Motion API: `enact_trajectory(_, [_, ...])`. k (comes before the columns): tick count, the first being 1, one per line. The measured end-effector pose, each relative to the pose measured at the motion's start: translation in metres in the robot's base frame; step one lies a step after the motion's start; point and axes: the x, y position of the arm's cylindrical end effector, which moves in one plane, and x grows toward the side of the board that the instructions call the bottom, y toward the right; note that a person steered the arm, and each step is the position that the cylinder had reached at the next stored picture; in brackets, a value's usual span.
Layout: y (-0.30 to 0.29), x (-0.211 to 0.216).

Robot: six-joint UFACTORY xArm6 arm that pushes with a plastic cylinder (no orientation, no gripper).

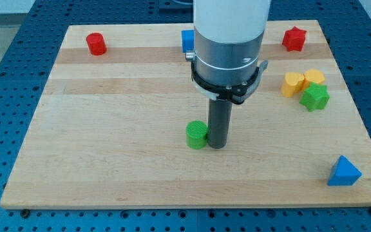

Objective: Move the green circle towards the bottom center

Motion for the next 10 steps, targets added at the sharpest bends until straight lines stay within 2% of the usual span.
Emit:
enact_trajectory(1, [0.011,-0.036])
enact_trajectory(2, [0.013,-0.037])
enact_trajectory(3, [-0.016,-0.042])
enact_trajectory(5, [-0.028,-0.008])
enact_trajectory(7, [-0.028,0.008])
enact_trajectory(8, [-0.028,0.003])
enact_trajectory(9, [-0.029,-0.037])
enact_trajectory(10, [-0.037,-0.035])
